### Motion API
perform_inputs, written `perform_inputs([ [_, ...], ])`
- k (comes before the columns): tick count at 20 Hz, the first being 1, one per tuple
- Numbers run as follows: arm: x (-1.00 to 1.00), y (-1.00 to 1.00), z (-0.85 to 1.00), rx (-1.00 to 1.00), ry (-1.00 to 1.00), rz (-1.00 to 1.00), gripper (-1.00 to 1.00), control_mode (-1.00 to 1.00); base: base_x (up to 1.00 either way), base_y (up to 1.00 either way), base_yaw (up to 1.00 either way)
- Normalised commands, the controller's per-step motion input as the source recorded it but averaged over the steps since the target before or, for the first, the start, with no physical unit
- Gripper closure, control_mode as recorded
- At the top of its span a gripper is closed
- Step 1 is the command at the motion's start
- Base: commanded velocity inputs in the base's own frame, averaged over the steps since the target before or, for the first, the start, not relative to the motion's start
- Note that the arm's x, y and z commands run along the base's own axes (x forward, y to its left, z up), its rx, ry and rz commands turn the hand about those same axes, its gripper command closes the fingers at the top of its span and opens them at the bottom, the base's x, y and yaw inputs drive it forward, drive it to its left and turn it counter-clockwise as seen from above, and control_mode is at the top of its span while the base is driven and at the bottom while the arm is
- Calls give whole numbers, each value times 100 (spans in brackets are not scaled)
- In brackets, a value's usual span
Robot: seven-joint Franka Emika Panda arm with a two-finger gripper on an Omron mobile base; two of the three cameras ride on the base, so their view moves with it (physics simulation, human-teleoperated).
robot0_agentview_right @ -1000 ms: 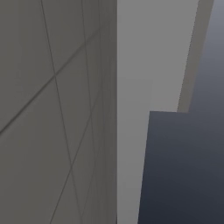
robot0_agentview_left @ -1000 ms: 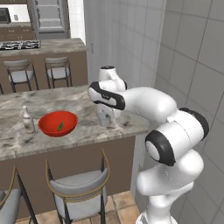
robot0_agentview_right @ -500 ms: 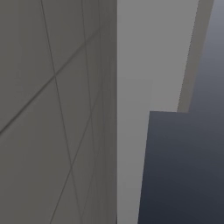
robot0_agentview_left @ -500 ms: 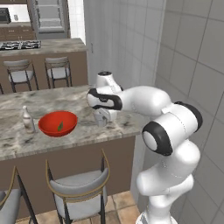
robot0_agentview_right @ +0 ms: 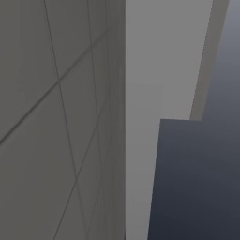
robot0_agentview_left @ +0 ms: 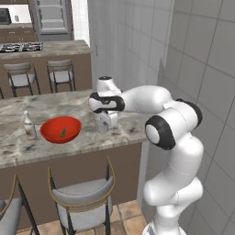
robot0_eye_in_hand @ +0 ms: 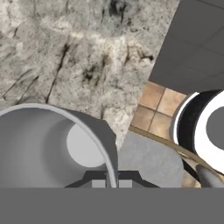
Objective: There is a bowl on the dining counter. Grab a lemon wedge from the fridge and place it in the bowl. Then get the liquor bottle and glass cup from the cabinet and place them next to the bowl.
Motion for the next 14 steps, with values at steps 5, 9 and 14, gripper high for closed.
perform_inputs([
  [5, 37, 17, -20, 0, 2, 0, 100, -100, 0, 0, 0],
  [9, 29, 22, -28, 0, 0, 0, 100, -100, 0, 0, 0],
  [14, 24, 22, -37, 0, 0, 0, 100, -100, 0, 0, 0],
])
